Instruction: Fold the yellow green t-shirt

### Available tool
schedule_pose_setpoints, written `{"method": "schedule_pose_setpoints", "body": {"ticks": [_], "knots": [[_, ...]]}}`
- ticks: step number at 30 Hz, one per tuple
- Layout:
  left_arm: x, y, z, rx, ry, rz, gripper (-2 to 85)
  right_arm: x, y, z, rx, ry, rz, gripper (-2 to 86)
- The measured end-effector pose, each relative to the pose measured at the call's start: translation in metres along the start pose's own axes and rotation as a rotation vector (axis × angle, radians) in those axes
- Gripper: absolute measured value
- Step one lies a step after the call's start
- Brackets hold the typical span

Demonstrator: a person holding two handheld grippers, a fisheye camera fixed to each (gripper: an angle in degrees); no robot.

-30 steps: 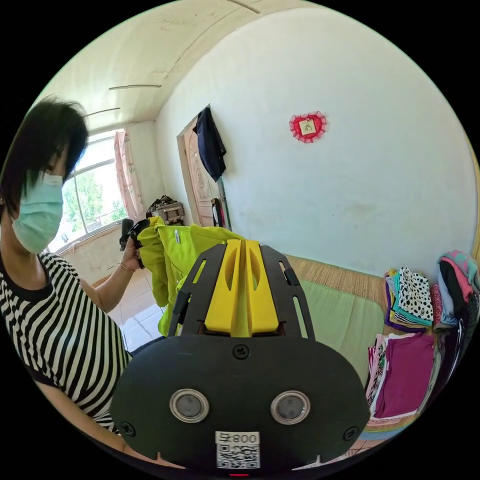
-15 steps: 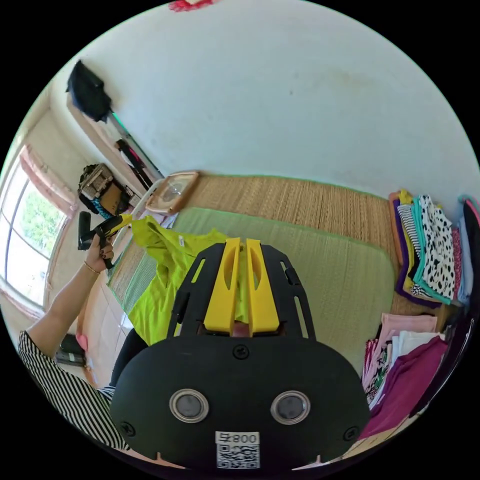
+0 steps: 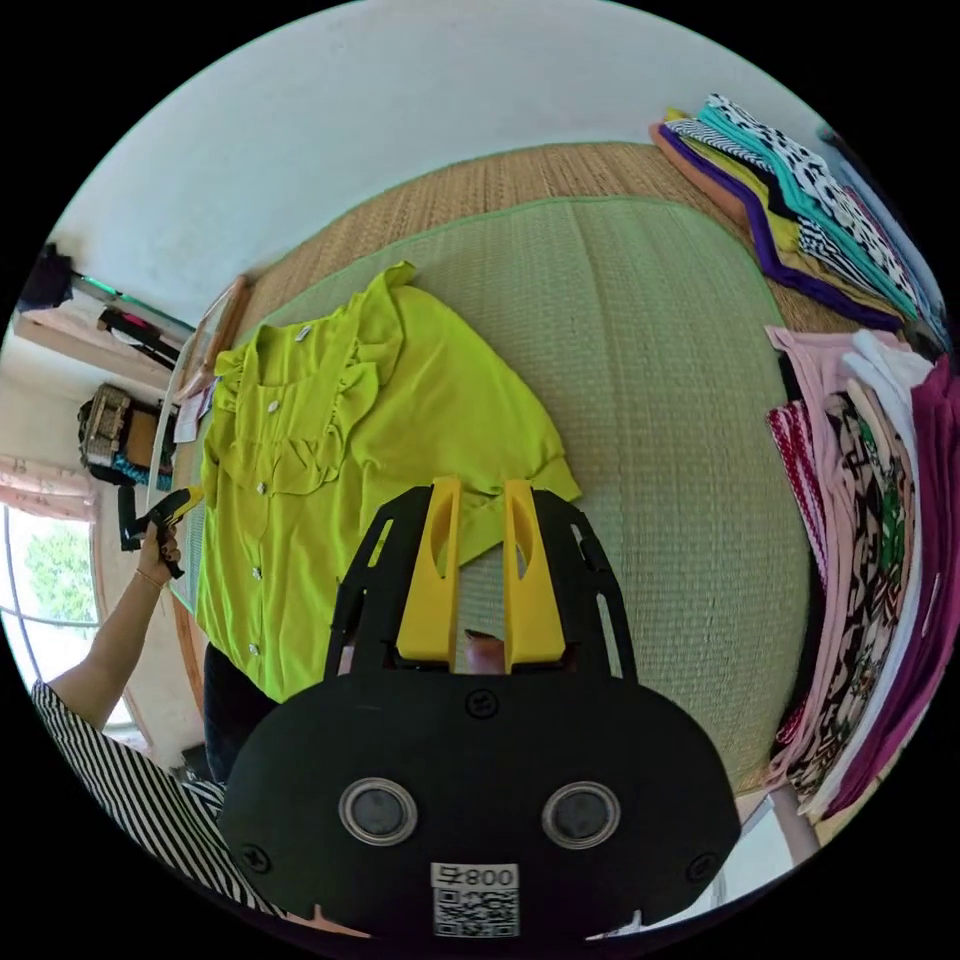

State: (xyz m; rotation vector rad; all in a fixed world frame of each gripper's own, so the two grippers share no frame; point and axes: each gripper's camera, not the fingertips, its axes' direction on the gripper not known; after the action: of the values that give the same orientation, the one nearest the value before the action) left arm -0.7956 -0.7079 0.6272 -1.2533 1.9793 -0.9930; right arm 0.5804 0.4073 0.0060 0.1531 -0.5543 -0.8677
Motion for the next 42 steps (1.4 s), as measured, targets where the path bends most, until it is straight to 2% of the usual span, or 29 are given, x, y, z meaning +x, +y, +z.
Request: {"method": "schedule_pose_setpoints", "body": {"ticks": [6, 11, 17, 22, 25, 29, 31, 37, 39, 42], "knots": [[0.008, -0.055, 0.019, -0.003, -0.036, -0.097, 6.0, -0.014, -0.045, 0.004, -0.040, 0.103, 0.035, 6.3], [0.019, -0.088, 0.021, -0.021, -0.103, -0.065, 1.9, -0.029, -0.072, -0.007, -0.034, 0.186, 0.013, 3.5], [0.027, -0.125, -0.016, 0.073, -0.212, -0.008, 0.5, -0.034, -0.107, -0.023, -0.050, 0.229, -0.052, 0.8], [0.019, -0.164, -0.063, 0.208, -0.392, -0.060, 0.2, -0.011, -0.177, -0.047, -0.093, 0.363, -0.062, 0.0], [0.018, -0.173, -0.071, 0.259, -0.406, -0.085, 0.3, 0.008, -0.217, -0.065, -0.102, 0.461, 0.001, -0.3], [0.029, -0.163, -0.043, 0.199, -0.252, -0.001, 0.4, 0.010, -0.230, -0.083, -0.073, 0.391, 0.012, -0.5], [0.040, -0.148, -0.012, 0.088, -0.211, 0.076, 0.4, -0.001, -0.210, -0.093, -0.017, 0.297, -0.024, -0.5], [0.042, -0.096, 0.012, -0.005, -0.302, 0.083, 0.2, -0.027, -0.119, -0.098, 0.016, 0.156, -0.091, -0.5], [0.037, -0.080, 0.009, -0.009, -0.316, 0.057, 0.1, -0.021, -0.106, -0.090, -0.001, 0.193, -0.075, -0.5], [0.029, -0.057, 0.015, -0.068, -0.331, 0.025, 0.1, 0.005, -0.111, -0.100, 0.036, 0.090, -0.009, -0.5]]}}
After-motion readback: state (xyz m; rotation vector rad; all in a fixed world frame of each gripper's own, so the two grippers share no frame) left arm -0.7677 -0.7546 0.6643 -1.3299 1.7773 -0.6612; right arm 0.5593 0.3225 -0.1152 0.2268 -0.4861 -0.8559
